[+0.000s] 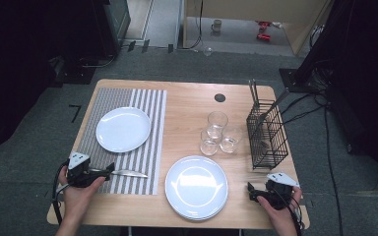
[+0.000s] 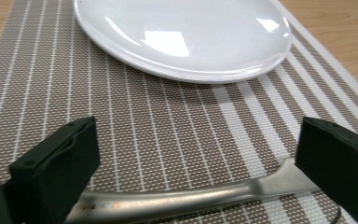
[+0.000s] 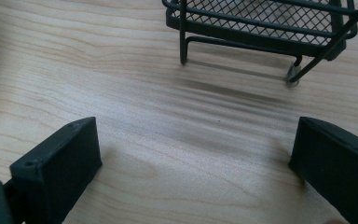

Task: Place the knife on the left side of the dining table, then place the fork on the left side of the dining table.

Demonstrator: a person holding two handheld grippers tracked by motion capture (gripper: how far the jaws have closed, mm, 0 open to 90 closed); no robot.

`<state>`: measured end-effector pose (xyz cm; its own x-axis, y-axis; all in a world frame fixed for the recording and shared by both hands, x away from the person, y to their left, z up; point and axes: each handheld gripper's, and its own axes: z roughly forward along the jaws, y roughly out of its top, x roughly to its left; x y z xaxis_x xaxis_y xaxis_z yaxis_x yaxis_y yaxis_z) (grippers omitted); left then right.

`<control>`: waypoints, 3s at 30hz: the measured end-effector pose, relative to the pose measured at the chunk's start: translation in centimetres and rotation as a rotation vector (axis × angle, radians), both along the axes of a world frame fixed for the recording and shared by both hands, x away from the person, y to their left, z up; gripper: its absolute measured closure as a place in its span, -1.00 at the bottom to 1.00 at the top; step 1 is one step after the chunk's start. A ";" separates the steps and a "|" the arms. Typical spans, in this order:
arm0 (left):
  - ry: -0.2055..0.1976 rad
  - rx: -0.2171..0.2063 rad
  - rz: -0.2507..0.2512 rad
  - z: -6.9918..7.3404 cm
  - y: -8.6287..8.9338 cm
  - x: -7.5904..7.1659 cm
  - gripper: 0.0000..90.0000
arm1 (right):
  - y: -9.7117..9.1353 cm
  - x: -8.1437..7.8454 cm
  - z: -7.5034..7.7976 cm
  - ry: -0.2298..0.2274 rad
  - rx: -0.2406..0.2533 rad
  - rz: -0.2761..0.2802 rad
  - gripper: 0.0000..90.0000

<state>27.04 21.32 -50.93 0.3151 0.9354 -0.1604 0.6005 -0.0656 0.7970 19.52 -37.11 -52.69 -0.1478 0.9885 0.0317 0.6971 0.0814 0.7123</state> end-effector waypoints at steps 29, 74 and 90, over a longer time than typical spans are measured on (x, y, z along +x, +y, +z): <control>-0.005 0.017 -0.002 -0.3 -0.2 0.2 -1.00 | -0.2 -1.2 3.2 -0.062 0.029 -0.034 -0.99; -0.013 0.009 -0.029 -0.4 -0.2 0.2 -0.97 | 2.5 2.2 15.1 -0.217 -0.010 0.051 -0.99; -0.017 0.016 -0.035 -0.4 -0.4 0.1 -0.97 | 2.6 5.0 15.8 -0.213 -0.005 0.024 -0.98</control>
